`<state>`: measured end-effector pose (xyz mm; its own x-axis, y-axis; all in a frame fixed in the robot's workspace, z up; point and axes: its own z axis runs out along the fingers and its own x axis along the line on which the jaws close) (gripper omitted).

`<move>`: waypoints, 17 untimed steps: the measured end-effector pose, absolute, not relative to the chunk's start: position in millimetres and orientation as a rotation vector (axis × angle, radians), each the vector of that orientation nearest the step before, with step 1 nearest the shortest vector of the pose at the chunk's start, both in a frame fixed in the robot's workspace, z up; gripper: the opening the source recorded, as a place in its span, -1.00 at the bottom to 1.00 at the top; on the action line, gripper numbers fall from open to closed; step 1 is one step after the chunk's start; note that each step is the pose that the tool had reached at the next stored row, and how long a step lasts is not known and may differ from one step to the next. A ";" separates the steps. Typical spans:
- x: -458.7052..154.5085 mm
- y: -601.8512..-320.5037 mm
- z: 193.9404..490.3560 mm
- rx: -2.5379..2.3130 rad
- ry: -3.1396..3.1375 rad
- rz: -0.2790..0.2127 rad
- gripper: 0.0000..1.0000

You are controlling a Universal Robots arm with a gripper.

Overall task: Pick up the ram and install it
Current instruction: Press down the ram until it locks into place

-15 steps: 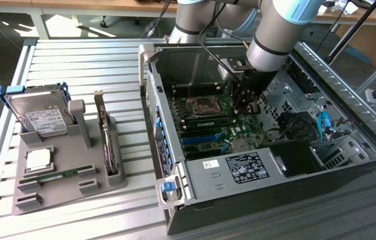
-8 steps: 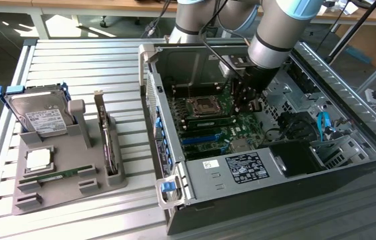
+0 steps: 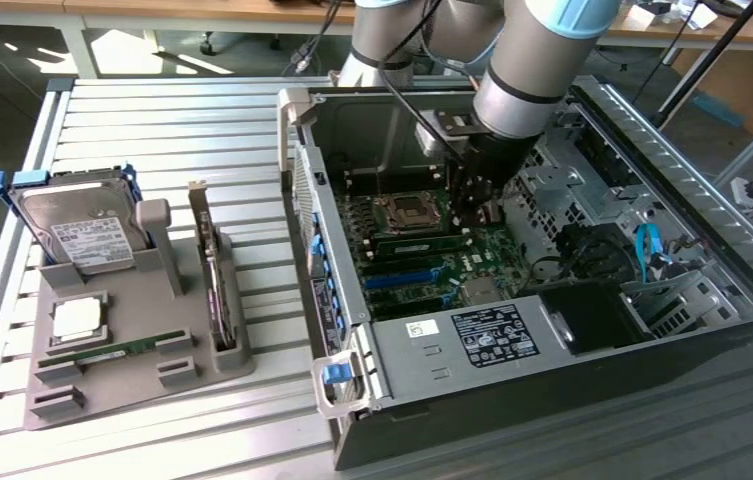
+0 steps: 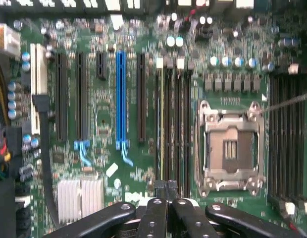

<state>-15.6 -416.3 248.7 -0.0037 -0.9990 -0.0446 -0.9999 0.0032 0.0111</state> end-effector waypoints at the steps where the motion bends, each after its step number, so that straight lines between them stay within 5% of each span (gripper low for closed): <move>1: -20.2 -416.4 248.7 -2.200 2.208 0.061 -0.80; 17: -56.9 -416.4 244.1 -2.200 2.207 0.060 -0.80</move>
